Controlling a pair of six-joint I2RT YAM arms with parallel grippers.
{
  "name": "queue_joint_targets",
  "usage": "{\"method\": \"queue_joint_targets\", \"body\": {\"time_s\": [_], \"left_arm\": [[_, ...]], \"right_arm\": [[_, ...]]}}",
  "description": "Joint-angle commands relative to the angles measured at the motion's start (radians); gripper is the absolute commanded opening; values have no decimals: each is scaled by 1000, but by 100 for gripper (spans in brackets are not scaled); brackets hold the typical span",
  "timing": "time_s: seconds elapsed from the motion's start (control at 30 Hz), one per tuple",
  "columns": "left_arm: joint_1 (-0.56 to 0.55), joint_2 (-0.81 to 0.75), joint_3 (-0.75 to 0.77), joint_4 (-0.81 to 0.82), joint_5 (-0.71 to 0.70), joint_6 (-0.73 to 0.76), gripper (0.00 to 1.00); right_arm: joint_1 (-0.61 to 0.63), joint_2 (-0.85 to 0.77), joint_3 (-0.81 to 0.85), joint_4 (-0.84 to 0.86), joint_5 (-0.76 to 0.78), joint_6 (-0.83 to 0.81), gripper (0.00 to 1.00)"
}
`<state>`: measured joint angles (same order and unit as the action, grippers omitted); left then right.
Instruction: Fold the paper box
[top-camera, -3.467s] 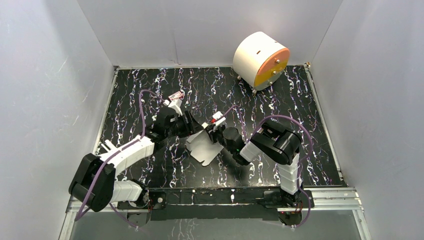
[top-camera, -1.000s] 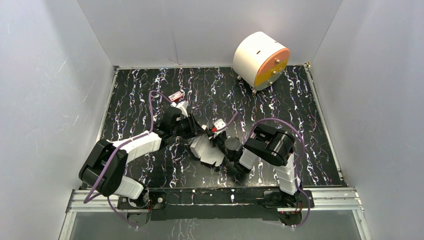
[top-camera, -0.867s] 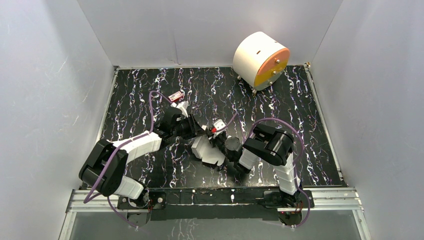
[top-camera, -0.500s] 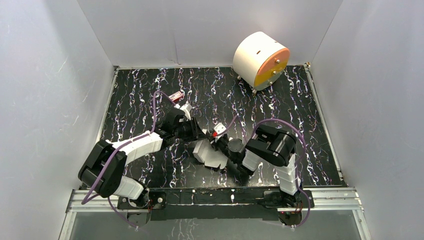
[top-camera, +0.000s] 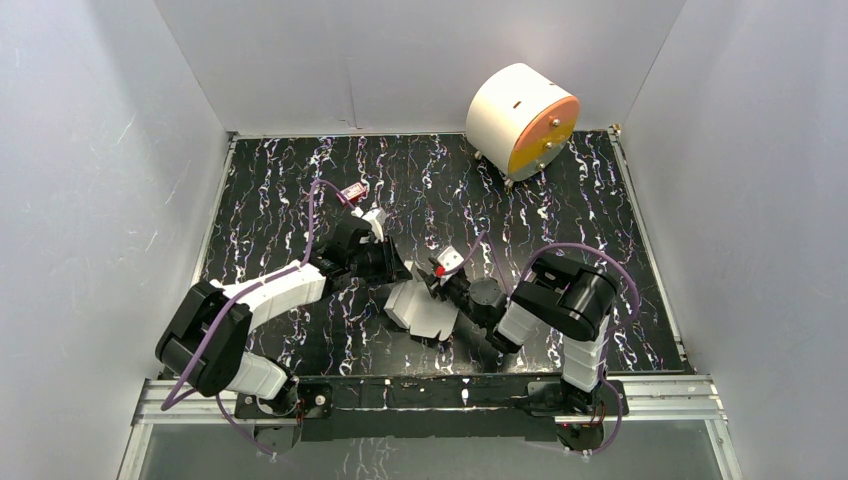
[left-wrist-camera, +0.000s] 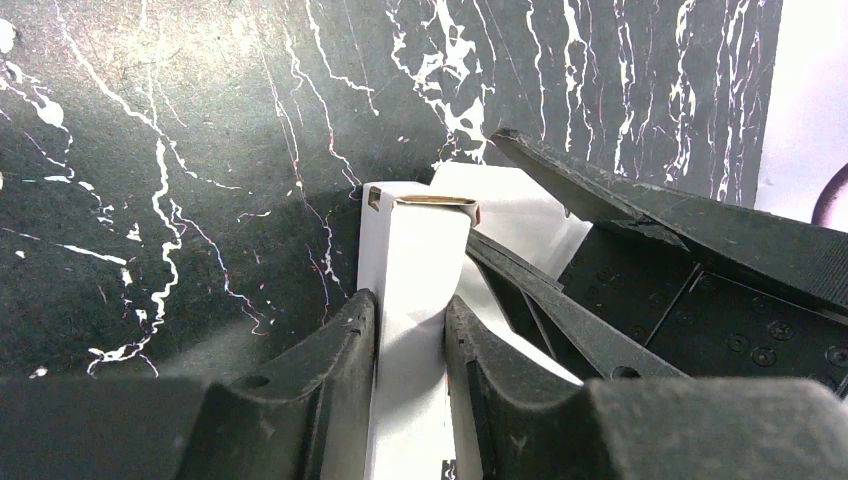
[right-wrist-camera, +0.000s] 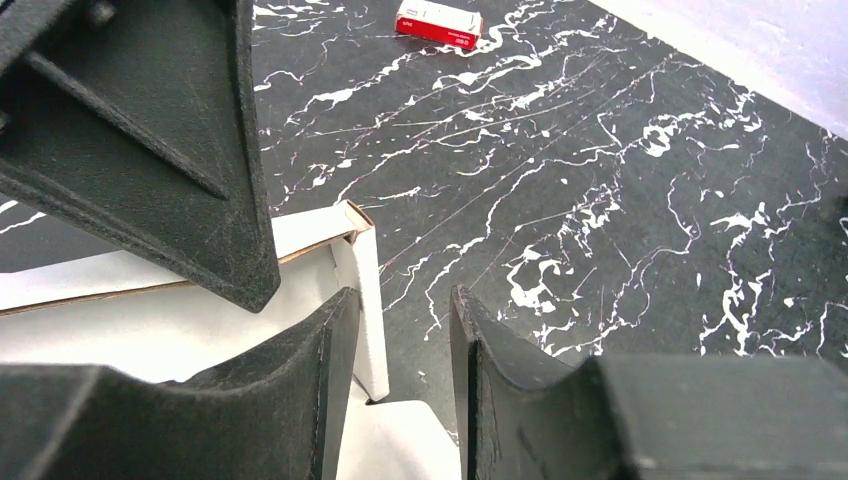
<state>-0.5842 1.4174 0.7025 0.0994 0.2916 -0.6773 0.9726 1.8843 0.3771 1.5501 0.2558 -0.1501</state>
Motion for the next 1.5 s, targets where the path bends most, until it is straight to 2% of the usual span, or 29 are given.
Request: {"method": "queue_joint_targets", "body": {"time_s": [0.0, 0.17, 0.37, 0.53, 0.67, 0.83, 1.07, 1.2, 1.47], "left_arm": [[3, -28, 33, -27, 28, 19, 23], [3, -30, 42, -45, 30, 29, 23], [3, -20, 46, -42, 61, 32, 23], [3, -15, 47, -37, 84, 30, 23], [3, -16, 47, -39, 90, 30, 23], [3, -25, 54, -47, 92, 28, 23], [3, -47, 60, -45, 127, 4, 22], [3, -55, 63, -50, 123, 3, 22], [6, -31, 97, -156, -41, 80, 22]], "right_arm": [[-10, -41, 31, 14, -40, -52, 47], [-18, -25, 74, -72, -65, -67, 48], [-33, 15, 108, -64, -83, -63, 48], [-37, 57, 143, -51, -101, -59, 45], [-40, 78, 154, -76, -94, -65, 38], [-40, 102, 160, -115, 5, -97, 26], [-29, 138, 181, -106, 227, -116, 20], [-20, 134, 177, -101, 166, -137, 22], [-32, 49, 118, -135, -41, -98, 37]]}}
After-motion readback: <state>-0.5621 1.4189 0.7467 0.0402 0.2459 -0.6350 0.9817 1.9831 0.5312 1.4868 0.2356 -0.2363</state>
